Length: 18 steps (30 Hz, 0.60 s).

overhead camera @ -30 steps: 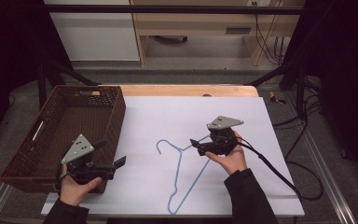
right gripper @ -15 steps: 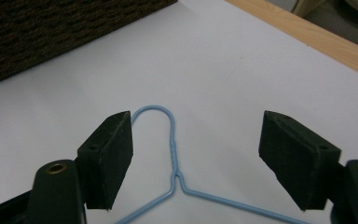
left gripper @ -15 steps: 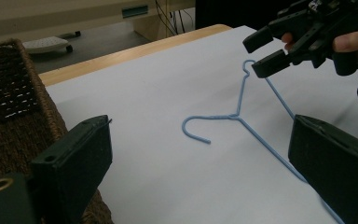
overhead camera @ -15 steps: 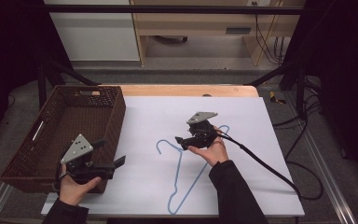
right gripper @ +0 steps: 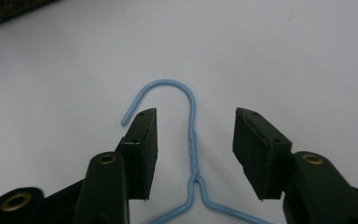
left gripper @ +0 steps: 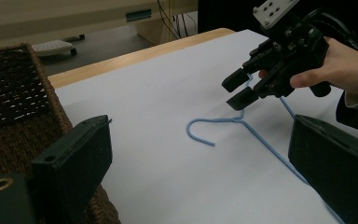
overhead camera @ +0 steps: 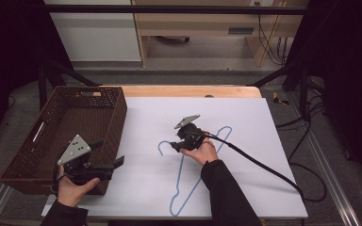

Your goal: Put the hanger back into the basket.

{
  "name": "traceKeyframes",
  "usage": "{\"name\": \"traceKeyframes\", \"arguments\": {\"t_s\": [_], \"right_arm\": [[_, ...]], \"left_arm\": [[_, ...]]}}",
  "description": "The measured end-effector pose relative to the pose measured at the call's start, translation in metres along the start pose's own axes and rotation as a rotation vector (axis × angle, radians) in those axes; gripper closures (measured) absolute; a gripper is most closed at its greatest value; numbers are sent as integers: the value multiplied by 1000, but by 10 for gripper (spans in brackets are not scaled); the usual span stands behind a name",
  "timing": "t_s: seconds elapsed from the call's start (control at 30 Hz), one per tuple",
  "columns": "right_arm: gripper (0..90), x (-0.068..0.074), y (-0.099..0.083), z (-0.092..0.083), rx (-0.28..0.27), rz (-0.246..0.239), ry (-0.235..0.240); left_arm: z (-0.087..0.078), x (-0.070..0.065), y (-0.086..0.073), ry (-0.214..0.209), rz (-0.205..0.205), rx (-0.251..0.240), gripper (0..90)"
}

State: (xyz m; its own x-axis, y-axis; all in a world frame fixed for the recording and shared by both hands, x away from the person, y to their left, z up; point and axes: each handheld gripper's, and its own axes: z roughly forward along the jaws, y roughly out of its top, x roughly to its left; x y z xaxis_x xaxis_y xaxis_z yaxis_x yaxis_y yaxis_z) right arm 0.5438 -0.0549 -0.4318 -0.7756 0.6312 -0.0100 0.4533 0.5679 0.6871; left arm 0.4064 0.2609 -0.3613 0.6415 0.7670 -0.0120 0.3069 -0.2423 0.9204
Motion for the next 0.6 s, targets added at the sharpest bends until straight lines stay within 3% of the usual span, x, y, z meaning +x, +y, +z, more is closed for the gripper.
{"name": "traceKeyframes", "arguments": {"t_s": [0.37, 0.6], "right_arm": [[648, -4, -11, 28, 104, 2, 11], [719, -5, -13, 33, 120, -12, 15]], "left_arm": [[2, -1, -1, -4, -1, 5, 60], [4, -2, -1, -5, 4, 14, 61]]}}
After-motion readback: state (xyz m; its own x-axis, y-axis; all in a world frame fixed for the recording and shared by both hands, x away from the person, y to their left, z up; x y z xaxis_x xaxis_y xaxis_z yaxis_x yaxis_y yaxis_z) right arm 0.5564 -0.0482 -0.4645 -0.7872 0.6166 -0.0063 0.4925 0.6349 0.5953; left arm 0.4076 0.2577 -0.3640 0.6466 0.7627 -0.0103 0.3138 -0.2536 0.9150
